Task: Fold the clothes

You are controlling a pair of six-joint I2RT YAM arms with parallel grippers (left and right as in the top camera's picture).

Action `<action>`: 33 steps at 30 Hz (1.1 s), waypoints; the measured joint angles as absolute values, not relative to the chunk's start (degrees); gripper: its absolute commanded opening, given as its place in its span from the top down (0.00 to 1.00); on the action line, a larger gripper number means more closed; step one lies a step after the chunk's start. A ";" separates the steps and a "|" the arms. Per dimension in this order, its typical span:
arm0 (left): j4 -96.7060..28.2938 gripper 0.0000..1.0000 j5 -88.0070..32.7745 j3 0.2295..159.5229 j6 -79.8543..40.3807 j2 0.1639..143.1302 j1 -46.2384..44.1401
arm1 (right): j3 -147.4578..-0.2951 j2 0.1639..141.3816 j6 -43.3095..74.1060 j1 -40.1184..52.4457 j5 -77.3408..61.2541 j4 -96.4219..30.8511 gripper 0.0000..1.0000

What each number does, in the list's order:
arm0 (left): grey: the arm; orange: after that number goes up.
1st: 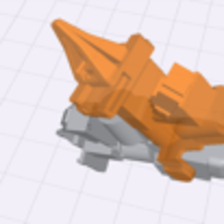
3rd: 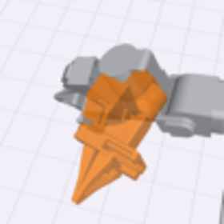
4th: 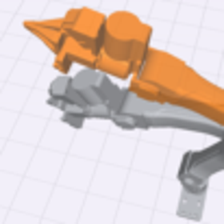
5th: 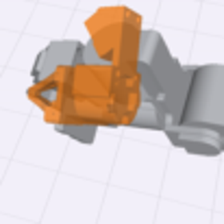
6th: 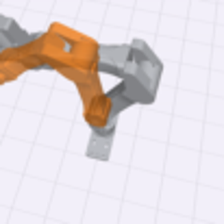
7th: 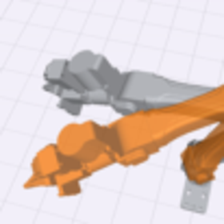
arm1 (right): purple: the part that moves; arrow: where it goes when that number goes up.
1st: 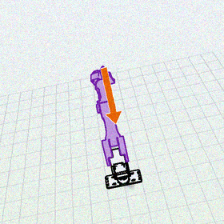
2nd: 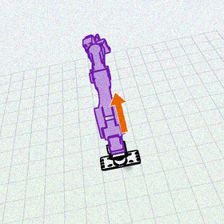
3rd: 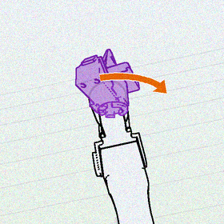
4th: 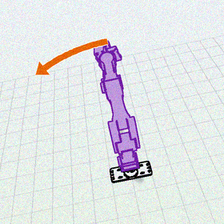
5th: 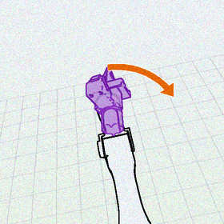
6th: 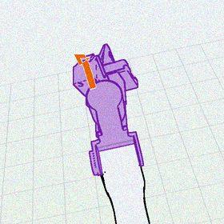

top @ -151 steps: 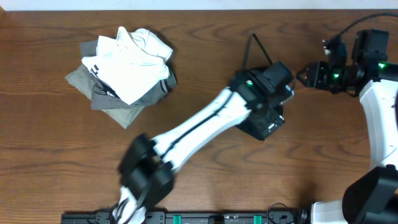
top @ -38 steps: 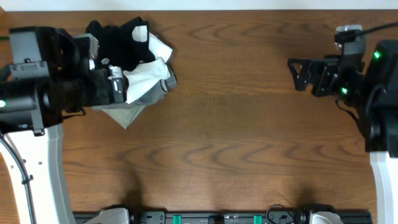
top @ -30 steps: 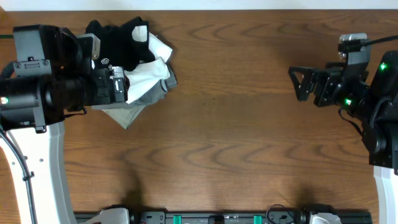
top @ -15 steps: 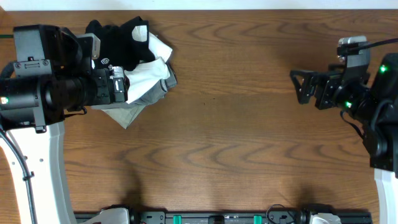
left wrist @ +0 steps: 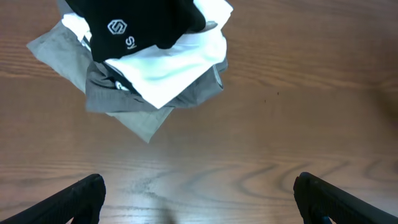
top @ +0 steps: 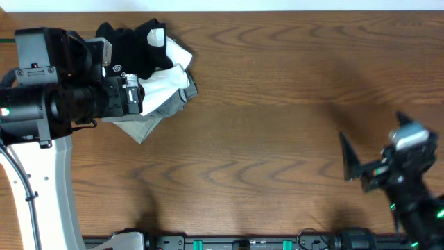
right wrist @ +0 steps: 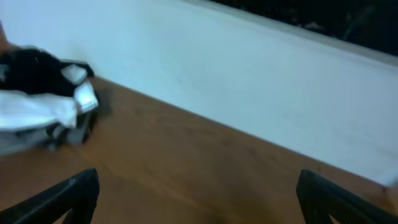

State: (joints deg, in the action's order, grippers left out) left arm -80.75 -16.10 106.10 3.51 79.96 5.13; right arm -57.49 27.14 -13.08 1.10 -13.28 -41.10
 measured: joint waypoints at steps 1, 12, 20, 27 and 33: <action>-80.79 0.02 -16.10 106.10 3.51 79.96 5.13 | -53.58 24.32 -13.13 1.10 -12.95 -38.87 0.01; -80.79 0.02 -16.08 106.08 3.51 79.99 5.13 | -21.30 1.32 -6.79 1.10 -12.16 -28.05 0.01; -80.77 0.02 -16.08 106.08 3.51 79.99 5.13 | -8.93 1.04 -4.49 1.10 -12.49 -13.91 0.01; -80.79 0.02 -16.08 106.08 3.51 79.99 5.13 | -2.50 1.06 -4.08 1.10 -13.72 -7.35 0.01; -80.79 0.02 -16.10 106.08 3.51 79.99 5.13 | -2.50 1.06 -3.95 1.10 -14.20 -7.05 0.01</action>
